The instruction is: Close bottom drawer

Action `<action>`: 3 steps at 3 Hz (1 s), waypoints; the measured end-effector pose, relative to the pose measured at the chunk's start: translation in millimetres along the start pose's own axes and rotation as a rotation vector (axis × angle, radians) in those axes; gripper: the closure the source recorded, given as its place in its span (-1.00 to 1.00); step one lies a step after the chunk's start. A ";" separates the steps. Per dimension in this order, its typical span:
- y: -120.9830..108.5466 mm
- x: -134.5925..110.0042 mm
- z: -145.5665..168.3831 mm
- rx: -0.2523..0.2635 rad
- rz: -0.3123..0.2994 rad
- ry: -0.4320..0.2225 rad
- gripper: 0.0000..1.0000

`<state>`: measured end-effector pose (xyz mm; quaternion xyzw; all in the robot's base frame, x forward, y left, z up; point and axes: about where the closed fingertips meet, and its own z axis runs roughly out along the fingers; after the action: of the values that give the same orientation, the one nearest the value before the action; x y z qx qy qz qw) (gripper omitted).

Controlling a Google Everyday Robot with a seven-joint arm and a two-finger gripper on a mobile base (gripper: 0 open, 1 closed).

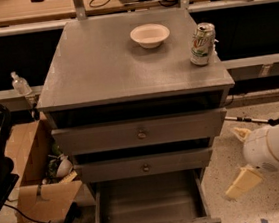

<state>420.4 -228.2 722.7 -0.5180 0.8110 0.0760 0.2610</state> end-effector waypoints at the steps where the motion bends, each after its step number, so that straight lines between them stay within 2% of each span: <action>1: -7.4 37.6 71.9 -0.024 0.049 -0.031 -1.00; 2: -7.8 71.7 147.4 -0.024 0.049 -0.066 -1.00; 3: 0.1 105.3 208.4 -0.011 0.072 -0.116 -1.00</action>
Offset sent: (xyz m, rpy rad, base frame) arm 0.0613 -0.0032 -0.2666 0.1184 -0.0407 -0.0244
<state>457.7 -230.4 492.2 -0.4847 0.8122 0.1198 0.3017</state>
